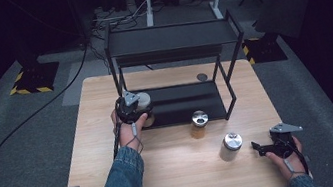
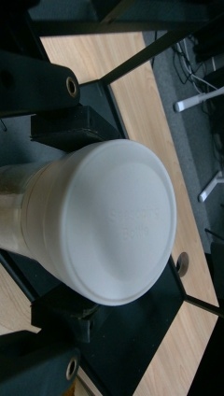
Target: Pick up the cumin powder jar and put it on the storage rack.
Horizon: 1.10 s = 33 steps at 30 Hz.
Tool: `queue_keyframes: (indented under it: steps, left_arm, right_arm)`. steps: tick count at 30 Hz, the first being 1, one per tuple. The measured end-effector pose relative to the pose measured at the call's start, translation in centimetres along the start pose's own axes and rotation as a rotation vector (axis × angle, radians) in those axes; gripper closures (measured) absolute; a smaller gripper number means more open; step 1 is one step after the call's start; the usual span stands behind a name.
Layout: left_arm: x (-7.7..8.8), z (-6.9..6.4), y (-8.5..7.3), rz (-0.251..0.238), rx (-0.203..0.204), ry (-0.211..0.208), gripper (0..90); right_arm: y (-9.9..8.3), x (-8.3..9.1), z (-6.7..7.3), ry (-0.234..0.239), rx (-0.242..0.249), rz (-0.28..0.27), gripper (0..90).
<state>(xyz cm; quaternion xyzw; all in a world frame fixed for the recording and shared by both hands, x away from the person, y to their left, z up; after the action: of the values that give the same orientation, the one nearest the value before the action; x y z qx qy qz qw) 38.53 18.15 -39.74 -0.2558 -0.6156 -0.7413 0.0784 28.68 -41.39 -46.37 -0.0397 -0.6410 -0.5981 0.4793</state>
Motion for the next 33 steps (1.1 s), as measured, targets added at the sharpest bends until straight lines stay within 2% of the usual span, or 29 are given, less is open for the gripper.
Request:
queue_keyframes:
  steps: [5, 12, 13, 16, 21, 26, 33]
  left_arm:
    - [-0.2, -0.1, 0.0, 0.002, -0.018, 0.009, 33.3]
    - [-0.4, -0.3, -0.1, -0.004, -0.019, 0.012, 32.8]
    - [-0.4, -0.2, -0.2, -0.011, -0.008, 0.012, 31.6]
    - [-0.1, -0.2, -0.3, -0.023, 0.024, 0.02, 20.7]
    - [0.8, 0.1, -0.4, -0.038, 0.027, 0.014, 16.0]
    - [2.2, 0.7, -1.1, -0.057, 0.068, -0.016, 14.4]
    - [4.8, 1.5, -2.2, -0.09, 0.057, -0.007, 11.6]
  right_arm:
    - [0.0, 0.0, 0.0, -0.002, -0.002, -0.001, 3.3]
    - [0.0, 0.0, 0.0, -0.002, -0.002, -0.001, 3.3]
    - [0.0, 0.0, 0.0, -0.002, -0.001, -0.001, 3.3]
    - [0.0, 0.0, 0.0, -0.002, -0.001, 0.0, 3.3]
    - [0.0, 0.0, 0.0, -0.002, -0.002, 0.0, 3.3]
    - [0.0, 0.0, 0.1, -0.005, -0.004, 0.0, 3.3]
    - [0.0, 0.0, 0.1, -0.005, -0.005, 0.0, 3.3]
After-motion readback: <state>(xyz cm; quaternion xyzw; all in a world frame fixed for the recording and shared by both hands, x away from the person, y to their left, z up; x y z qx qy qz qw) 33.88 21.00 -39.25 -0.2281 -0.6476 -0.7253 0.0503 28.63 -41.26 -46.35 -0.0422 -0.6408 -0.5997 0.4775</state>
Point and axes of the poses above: each handheld gripper's, and its own axes: x roughly backward along the jaws, y roughly out of its top, z roughly to its left, the point moved 2 cm from there along -x, roughly forward along the jaws, and after that the axes turned 15 degrees about y, right-handed, at the moved point
